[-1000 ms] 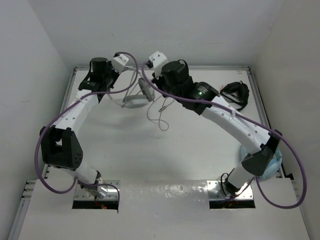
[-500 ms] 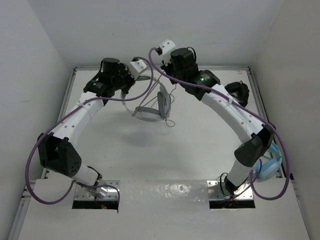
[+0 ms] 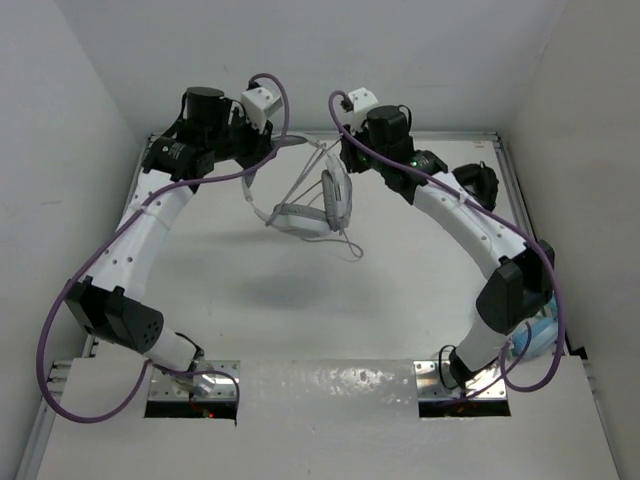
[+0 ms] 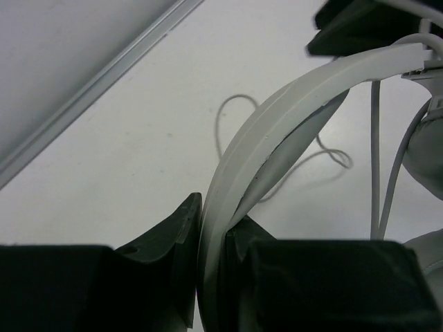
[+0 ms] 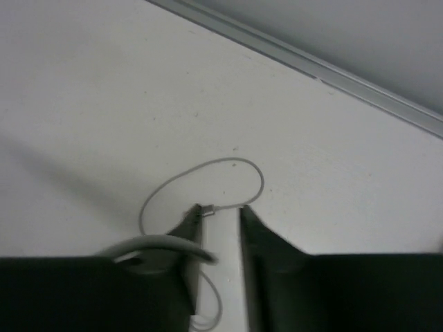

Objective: Wrap the headphones

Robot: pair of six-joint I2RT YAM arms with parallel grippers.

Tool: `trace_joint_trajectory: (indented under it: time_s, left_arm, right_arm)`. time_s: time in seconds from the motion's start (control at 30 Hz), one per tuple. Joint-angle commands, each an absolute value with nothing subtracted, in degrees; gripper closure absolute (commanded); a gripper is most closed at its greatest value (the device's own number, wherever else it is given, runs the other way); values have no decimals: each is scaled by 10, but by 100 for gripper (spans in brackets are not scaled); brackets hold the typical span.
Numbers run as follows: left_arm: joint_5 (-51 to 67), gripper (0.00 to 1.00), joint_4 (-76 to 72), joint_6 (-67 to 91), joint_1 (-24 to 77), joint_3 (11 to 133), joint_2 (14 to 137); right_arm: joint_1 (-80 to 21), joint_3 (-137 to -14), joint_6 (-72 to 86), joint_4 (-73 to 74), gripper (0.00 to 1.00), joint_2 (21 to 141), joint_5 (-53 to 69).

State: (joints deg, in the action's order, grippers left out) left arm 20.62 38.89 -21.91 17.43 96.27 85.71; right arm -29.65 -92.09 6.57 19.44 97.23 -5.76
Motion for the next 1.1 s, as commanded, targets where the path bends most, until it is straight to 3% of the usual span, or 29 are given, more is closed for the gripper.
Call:
trace_joint_trajectory:
  time_s: [0.0, 0.03, 0.13, 0.3, 1.07]
  left_arm:
    - [333, 100, 420, -90, 171, 1056, 843]
    - [345, 100, 418, -71, 171, 1074, 847]
    - [366, 100, 406, -5, 171, 1139, 863]
    - [367, 100, 412, 38, 171, 1199, 868]
    - [392, 100, 351, 150, 163, 1318, 911]
  right_arm:
    - [-274, -882, 108, 67, 67, 938, -9]
    - [-273, -848, 119, 46, 54, 935, 33]
    - [-275, -762, 183, -66, 42, 933, 77]
    - [-276, -661, 306, -250, 39, 950, 57]
    - [-285, -662, 423, -377, 40, 1078, -33]
